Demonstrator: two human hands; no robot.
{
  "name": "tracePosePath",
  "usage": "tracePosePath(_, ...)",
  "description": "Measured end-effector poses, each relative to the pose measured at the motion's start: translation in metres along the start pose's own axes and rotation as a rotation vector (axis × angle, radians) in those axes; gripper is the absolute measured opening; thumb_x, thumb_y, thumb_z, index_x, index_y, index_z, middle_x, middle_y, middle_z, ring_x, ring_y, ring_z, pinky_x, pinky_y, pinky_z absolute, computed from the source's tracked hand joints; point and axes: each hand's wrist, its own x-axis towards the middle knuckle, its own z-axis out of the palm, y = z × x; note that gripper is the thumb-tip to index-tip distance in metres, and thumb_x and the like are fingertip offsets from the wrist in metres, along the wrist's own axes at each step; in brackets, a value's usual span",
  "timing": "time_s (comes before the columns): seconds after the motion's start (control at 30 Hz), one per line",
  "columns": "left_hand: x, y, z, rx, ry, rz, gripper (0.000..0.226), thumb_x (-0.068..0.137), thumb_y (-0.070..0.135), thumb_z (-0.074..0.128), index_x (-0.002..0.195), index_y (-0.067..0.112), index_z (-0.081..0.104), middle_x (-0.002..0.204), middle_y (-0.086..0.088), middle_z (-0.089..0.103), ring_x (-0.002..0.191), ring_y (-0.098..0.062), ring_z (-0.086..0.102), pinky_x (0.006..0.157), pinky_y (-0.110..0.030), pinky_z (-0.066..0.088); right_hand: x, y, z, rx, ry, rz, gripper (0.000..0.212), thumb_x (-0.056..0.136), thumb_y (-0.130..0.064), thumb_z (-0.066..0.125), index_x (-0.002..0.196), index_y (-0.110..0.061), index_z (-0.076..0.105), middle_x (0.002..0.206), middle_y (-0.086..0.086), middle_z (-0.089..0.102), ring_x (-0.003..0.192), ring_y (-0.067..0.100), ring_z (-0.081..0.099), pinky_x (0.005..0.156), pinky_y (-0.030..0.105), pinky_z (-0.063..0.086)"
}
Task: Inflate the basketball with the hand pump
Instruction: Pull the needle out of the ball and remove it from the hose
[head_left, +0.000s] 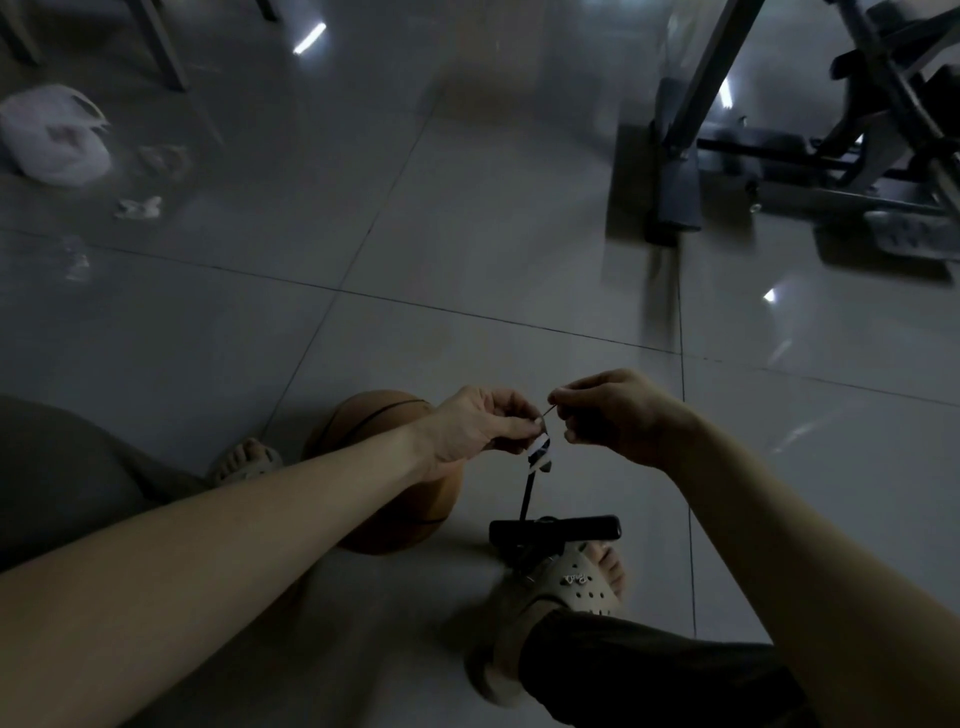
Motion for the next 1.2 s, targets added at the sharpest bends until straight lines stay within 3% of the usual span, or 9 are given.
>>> tracePosePath(0.23,0.0,0.0,0.001,-0.05,-0.01,-0.013,0.01,0.092,-0.002,0.063,0.095,0.007,0.067,0.086,-0.006,0.071,0.079,-0.015,0.066,0.074,-0.025,0.055,-0.001,0.002,0.005,0.061,0.013,0.023,0.021,0.094,-0.008,0.064,0.104,0.011,0.065,0.077,0.014,0.061,0.059,0.016,0.059,0.055,0.025,0.053)
tracePosePath(0.57,0.0,-0.001,0.001,-0.037,-0.005,-0.039,0.01,0.093,-0.003,0.062,0.099,0.003,0.067,0.094,-0.015,0.066,0.083,-0.02,0.064,0.076,-0.024,0.057,0.002,0.004,0.006,-0.088,0.071,0.005,0.027,0.092,-0.017,0.068,0.102,0.009,0.067,0.078,0.012,0.062,0.059,0.016,0.059,0.054,0.024,0.052)
tracePosePath(0.77,0.001,-0.003,0.002,0.017,-0.025,-0.011,0.01,0.093,-0.002,0.064,0.097,0.007,0.069,0.092,-0.015,0.069,0.086,-0.026,0.063,0.082,-0.031,0.056,0.005,0.009,0.011,-0.138,0.108,0.064,0.032,0.091,-0.026,0.07,0.098,0.005,0.067,0.075,0.01,0.061,0.061,0.017,0.059,0.054,0.026,0.052)
tracePosePath(1.07,0.0,-0.009,-0.003,-0.033,0.017,-0.067,0.008,0.091,0.001,0.068,0.097,0.007,0.069,0.099,-0.021,0.066,0.095,-0.032,0.061,0.087,-0.037,0.052,0.004,0.015,0.015,0.091,0.03,-0.029,0.02,0.095,-0.01,0.063,0.098,0.01,0.063,0.072,0.014,0.065,0.059,0.019,0.066,0.061,0.031,0.058)
tracePosePath(1.2,-0.002,-0.013,-0.001,-0.071,0.005,-0.071,0.012,0.092,-0.001,0.065,0.102,0.005,0.067,0.097,-0.017,0.071,0.088,-0.024,0.068,0.08,-0.031,0.056,0.004,0.015,0.019,0.064,-0.008,-0.07,0.022,0.096,-0.014,0.062,0.098,0.008,0.063,0.076,0.016,0.067,0.064,0.023,0.067,0.067,0.034,0.058)
